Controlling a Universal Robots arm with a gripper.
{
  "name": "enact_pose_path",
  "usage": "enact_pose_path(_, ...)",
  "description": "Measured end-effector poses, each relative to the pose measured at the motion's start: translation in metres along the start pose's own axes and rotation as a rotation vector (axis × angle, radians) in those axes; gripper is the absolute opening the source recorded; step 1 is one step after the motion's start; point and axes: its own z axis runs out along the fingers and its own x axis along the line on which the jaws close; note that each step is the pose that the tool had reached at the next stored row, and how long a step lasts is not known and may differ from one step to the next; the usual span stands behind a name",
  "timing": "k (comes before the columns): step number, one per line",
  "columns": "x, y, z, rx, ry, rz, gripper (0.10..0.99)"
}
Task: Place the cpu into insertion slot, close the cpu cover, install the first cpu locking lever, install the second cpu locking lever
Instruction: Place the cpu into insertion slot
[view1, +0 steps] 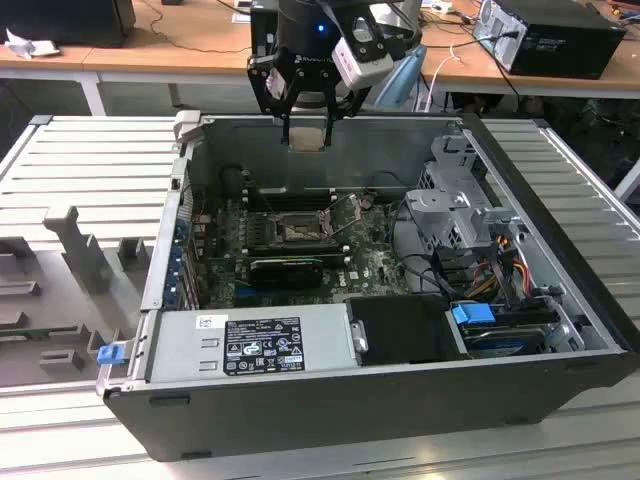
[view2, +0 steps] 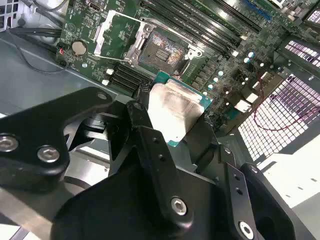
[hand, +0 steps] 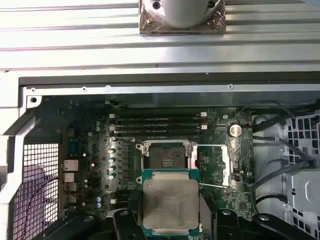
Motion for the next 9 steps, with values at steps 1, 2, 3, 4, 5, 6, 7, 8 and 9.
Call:
enact_pose_path(1, 0.0000, 0.0000, 0.0000, 0.000, -0.0002, 0.002, 0.541)
enact_pose_path(2, 0.0000, 0.0000, 0.0000, 0.000, -0.0004, 0.005, 0.541)
enact_pose_path(3, 0.0000, 0.0000, 0.0000, 0.000, -0.0008, 0.009, 0.541)
enact_pose_path(4, 0.0000, 0.0000, 0.0000, 0.000, -0.0012, 0.014, 0.541)
enact_pose_path(5, 0.0000, 0.0000, 0.0000, 0.000, -0.0021, 0.024, 0.541)
enact_pose_path(6, 0.0000, 0.0000, 0.0000, -0.001, -0.0027, 0.031, 0.541)
enact_pose_path(7, 0.0000, 0.0000, 0.0000, -0.001, -0.0034, 0.038, 0.541)
enact_pose_path(8, 0.0000, 0.0000, 0.0000, -0.001, -0.0037, 0.041, 0.541)
enact_pose_path(9, 0.0000, -0.0001, 0.0001, -0.001, -0.0037, 0.042, 0.541)
